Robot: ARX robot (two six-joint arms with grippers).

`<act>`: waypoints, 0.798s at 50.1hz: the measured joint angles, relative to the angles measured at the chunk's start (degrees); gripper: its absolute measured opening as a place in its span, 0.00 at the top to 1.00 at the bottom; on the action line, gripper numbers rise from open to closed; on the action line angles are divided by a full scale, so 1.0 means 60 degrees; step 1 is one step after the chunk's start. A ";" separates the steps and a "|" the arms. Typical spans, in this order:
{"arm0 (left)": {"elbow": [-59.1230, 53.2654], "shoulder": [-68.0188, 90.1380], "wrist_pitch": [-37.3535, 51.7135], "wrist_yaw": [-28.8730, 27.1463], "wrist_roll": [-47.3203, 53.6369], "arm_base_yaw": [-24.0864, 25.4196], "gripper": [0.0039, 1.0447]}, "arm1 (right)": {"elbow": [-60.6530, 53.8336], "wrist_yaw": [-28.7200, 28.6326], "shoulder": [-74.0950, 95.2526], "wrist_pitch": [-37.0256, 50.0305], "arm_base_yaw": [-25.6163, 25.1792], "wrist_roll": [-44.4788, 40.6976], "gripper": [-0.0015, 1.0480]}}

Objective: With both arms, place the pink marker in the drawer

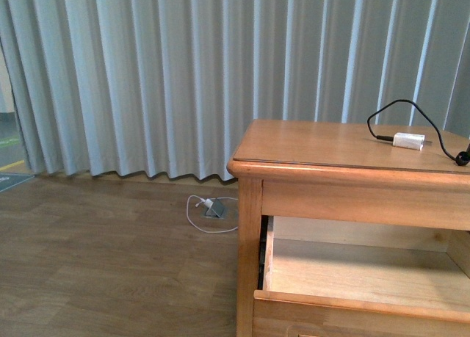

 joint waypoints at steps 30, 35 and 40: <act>0.0000 0.0000 -0.0004 0.0000 0.0004 0.0000 0.05 | 0.2262 0.1308 0.6007 0.1614 0.1574 0.0801 0.08; 0.0000 0.0000 -0.0004 0.0000 0.0004 0.0000 0.05 | 0.2641 0.1636 0.6706 0.2302 0.1599 0.1049 0.08; 0.0000 0.0000 -0.0004 0.0000 0.0004 0.0000 0.05 | 0.2856 0.1974 0.7242 0.2860 0.1628 0.1242 0.08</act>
